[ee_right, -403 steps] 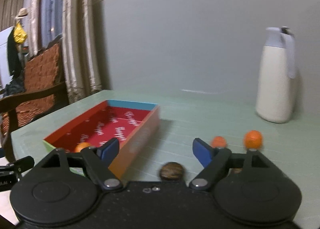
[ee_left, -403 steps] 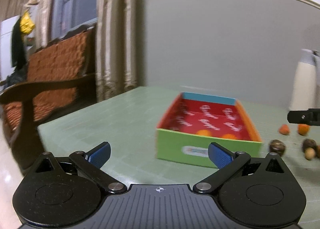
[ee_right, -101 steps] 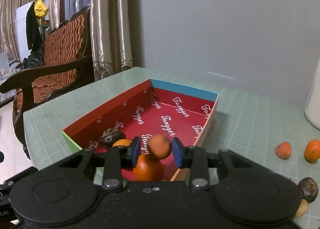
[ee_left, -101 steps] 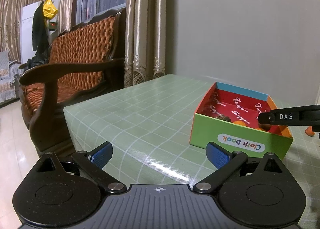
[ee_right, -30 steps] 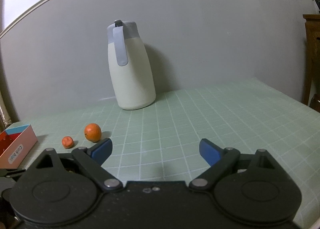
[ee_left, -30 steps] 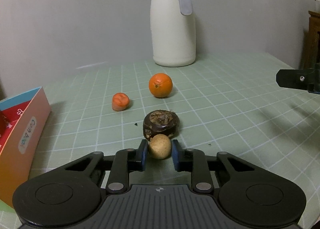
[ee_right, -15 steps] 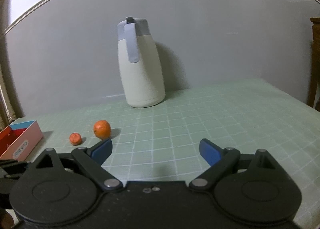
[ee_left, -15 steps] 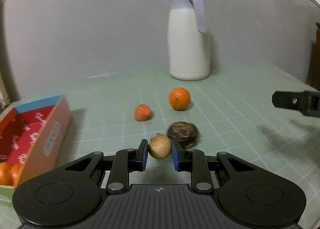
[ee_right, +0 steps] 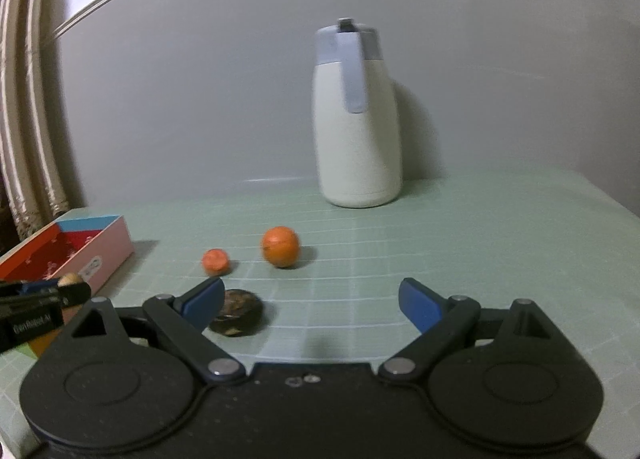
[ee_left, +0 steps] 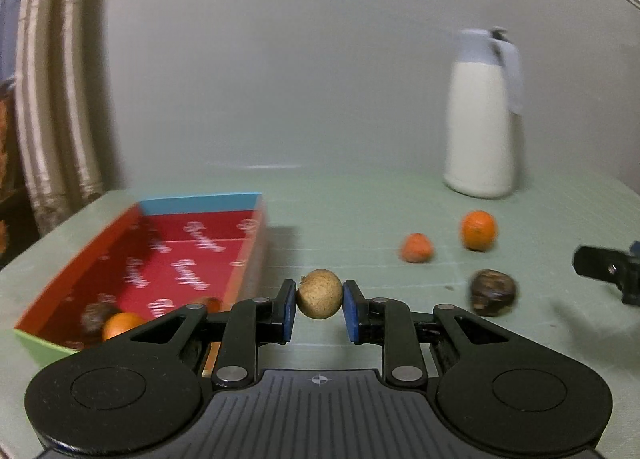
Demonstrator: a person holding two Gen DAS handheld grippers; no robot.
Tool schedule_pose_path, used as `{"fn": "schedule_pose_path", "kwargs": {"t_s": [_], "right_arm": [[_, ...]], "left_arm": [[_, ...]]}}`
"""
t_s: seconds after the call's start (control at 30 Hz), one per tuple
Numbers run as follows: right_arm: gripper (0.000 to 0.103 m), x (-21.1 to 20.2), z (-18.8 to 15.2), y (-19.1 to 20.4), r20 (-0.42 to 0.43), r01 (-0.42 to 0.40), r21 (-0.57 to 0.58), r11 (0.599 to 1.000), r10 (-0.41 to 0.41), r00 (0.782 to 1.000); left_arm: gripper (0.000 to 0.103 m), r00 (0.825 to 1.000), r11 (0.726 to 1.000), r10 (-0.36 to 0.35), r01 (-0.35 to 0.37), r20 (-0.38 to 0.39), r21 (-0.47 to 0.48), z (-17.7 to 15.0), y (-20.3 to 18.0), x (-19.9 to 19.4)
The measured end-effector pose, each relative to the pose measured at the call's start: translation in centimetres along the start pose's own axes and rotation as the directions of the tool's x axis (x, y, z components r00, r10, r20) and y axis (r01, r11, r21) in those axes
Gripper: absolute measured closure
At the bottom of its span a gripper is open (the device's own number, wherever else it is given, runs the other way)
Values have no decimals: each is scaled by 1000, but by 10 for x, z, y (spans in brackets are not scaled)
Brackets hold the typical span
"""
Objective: Organize fruits
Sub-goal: 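Carry the beige nut with the left gripper into the red box and release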
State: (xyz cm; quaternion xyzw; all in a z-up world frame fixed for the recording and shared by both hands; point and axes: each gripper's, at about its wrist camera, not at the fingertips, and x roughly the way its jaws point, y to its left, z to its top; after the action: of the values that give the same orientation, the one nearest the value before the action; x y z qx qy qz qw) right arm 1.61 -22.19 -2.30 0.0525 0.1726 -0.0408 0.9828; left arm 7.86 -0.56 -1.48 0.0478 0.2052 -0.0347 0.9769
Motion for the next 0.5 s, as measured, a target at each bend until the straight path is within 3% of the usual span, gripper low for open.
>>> {"fn": "schedule_pose_path", "kwargs": {"t_s": [0.27,0.5], "right_arm": [[9,10,-1,33,-14,-62,-52,997,61,998],[9,17,-2,49,-24,-97,-72,993,96,995]], "left_arm": [[78,994,992,108,-107,13,-66,-1,44,-4],[78,976,966,218,-217,-8,-140,-3,85,2]]}}
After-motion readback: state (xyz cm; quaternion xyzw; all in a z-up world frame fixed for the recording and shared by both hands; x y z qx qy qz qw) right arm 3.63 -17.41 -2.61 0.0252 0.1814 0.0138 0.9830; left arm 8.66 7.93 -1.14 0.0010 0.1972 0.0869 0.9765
